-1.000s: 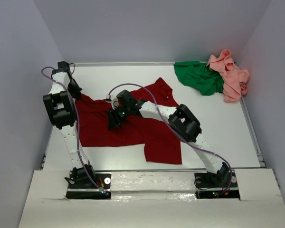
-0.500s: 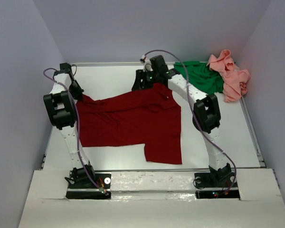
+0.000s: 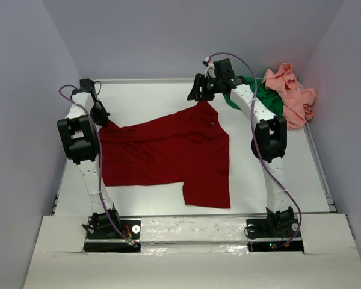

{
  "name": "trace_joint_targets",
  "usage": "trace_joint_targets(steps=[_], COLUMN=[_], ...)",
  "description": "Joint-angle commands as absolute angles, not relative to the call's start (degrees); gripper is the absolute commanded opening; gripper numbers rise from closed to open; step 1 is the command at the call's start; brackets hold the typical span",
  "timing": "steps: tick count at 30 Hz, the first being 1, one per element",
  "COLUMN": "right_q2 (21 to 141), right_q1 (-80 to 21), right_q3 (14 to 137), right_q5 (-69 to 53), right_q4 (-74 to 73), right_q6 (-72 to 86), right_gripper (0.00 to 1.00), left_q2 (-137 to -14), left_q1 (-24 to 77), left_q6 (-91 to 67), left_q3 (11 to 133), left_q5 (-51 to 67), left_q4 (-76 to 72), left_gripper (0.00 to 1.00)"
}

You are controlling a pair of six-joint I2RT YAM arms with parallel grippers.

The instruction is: Fold and stack the t-shirts

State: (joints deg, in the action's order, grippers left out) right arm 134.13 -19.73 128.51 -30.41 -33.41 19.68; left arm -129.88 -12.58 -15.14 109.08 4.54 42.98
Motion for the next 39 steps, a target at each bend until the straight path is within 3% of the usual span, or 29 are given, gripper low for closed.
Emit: trace_joint_targets(steps=[1,12,39], right_q2=[136.0,137.5,147.0], right_q1=[-16.4,-11.8,-11.8], right_q3=[128.0,125.8,136.3], right_q5=[-31.6,-31.5,-34.3], right_q4=[-34.7,-34.7,-33.8], right_q6=[19.0,17.2,17.9], right_gripper=[0.57,0.57,0.57], left_q2=[-125.2,-125.1,-124.3], left_q1=[-12.4,-12.4,-12.5], left_q6=[-14.9,-14.3,-13.8], left_q3=[109.9,110.9,109.6], left_q5=[5.6,5.0,3.5], left_q4=[44.6,46.0,46.5], left_gripper=[0.15,0.14,0.14])
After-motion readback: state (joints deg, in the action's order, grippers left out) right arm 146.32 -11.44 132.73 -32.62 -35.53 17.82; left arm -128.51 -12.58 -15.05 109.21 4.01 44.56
